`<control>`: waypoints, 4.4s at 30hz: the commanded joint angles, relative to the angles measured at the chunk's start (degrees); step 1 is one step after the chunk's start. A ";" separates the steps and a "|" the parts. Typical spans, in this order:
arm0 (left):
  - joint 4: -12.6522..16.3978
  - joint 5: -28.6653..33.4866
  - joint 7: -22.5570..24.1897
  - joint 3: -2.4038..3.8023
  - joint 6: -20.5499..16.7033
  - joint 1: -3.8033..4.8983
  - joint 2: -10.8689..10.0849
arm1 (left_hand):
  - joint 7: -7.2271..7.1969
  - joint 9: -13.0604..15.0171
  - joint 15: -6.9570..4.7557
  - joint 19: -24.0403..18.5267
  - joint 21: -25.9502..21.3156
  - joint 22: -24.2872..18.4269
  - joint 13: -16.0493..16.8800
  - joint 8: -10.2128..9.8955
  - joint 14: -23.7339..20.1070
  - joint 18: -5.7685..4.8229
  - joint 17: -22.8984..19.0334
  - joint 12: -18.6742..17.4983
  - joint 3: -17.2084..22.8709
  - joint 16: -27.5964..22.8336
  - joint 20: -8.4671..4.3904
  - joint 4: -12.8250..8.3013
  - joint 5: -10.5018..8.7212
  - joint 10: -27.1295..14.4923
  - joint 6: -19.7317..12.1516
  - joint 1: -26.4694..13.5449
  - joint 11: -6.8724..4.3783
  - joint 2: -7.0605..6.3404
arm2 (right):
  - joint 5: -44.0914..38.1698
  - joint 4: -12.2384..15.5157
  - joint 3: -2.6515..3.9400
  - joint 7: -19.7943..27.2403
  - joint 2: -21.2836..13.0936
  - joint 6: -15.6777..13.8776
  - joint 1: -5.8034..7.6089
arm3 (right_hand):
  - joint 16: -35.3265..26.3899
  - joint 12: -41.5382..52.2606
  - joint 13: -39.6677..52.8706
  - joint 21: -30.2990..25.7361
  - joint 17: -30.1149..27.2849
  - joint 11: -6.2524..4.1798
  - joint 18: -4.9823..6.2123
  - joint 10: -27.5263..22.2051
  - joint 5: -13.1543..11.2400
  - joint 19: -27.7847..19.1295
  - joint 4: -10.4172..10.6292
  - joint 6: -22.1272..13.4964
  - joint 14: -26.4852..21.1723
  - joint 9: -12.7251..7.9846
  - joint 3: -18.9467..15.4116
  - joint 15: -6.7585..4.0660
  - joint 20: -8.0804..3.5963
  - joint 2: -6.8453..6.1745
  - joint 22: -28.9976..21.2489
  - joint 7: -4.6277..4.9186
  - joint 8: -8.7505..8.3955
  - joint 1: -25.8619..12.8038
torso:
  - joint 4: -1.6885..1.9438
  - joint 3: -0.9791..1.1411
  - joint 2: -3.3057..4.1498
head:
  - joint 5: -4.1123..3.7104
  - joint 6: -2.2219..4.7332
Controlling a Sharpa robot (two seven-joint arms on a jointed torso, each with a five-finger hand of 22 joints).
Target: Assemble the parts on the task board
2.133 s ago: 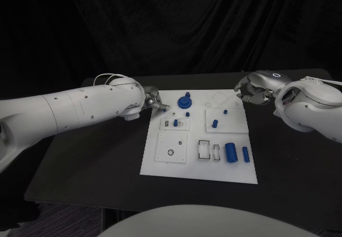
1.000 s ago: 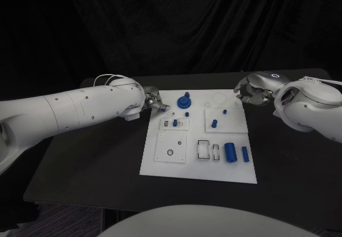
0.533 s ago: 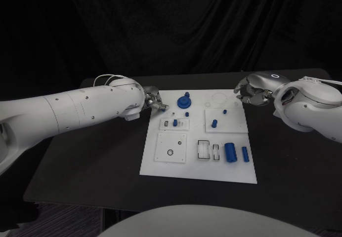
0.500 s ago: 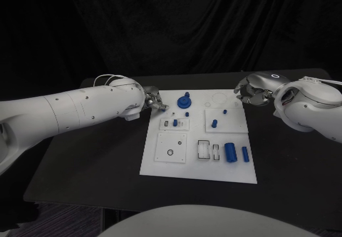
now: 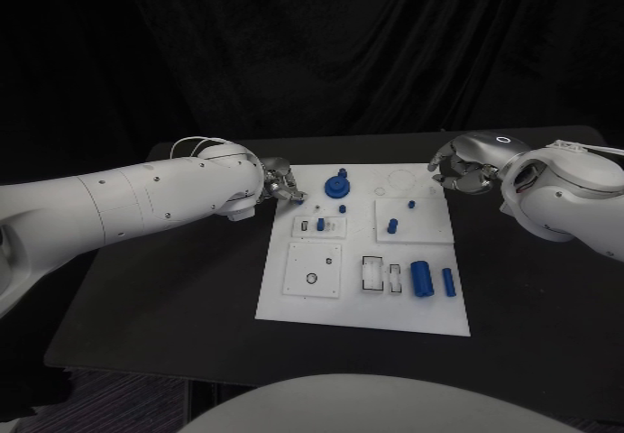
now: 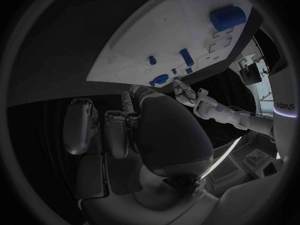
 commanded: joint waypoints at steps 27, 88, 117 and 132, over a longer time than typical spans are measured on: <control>15.41 5.14 1.50 0.03 -8.23 -0.58 -10.64 | -0.92 2.86 -0.47 -0.91 -1.42 6.86 14.21 1.42 6.05 0.43 15.08 -1.20 9.01 0.15 -0.49 -0.36 2.23 4.49 2.05 2.27 -0.52 -4.13 | -0.17 0.30 0.04 -1.74 -0.71 0.87 -0.13 | -0.50 -0.31 12.28 -0.52 12.99 0.26 0.58 3.42 0.17 -0.47 -0.03 0.05 5.03 -0.13 0.38 0.26 0.15 0.12 10.12 -0.11 0.18 0.19 | 0.08 -0.02 0.04 | 0.35 0.00; 17.29 6.04 0.79 0.03 -10.56 -4.90 -10.60 | 0.00 2.81 0.17 -1.40 -2.81 7.07 13.30 0.50 6.05 0.61 15.08 -2.63 10.51 0.15 0.02 0.90 -10.46 2.93 1.38 -3.87 0.28 -3.61 | 0.85 0.17 0.04 -1.61 -0.62 0.79 -0.14 | -0.57 -0.39 12.17 -0.71 12.94 0.22 0.62 3.32 0.19 -0.54 -0.17 -0.09 5.00 -0.25 0.57 0.22 0.12 0.06 10.07 -0.12 0.15 0.06 | 0.09 0.08 -0.07 | 0.26 0.00; 17.03 6.04 2.29 0.03 -10.39 -5.65 -10.65 | 0.24 2.49 0.44 -1.45 -3.12 7.25 13.10 0.08 6.05 0.65 15.08 -2.93 8.50 0.15 0.29 0.97 -12.36 2.57 1.56 -7.42 0.55 -3.00 | 0.85 0.09 0.04 -1.84 -0.36 1.31 -0.16 | -0.57 -0.39 12.17 -0.71 12.94 0.22 0.62 3.32 0.19 -0.54 -0.17 -0.09 5.00 -0.25 0.57 0.22 0.12 0.06 10.07 -0.12 0.15 0.06 | 0.11 0.10 -0.04 | 0.47 0.00; 17.10 6.04 5.36 0.03 -11.95 -5.75 -10.75 | -0.39 3.17 0.03 -1.52 -3.66 7.63 12.98 0.39 6.05 0.72 15.08 -3.11 11.77 0.15 -0.04 -1.47 -2.29 2.34 1.56 -2.01 0.01 -3.28 | 0.85 0.12 0.04 -2.00 -0.48 1.44 -0.16 | -0.66 -0.44 12.09 -0.84 12.89 0.23 0.63 3.25 0.20 -0.58 -0.25 -0.09 4.98 -0.31 0.71 0.21 0.10 0.07 10.04 -0.11 0.19 -0.06 | 0.02 0.11 -0.08 | 0.45 0.00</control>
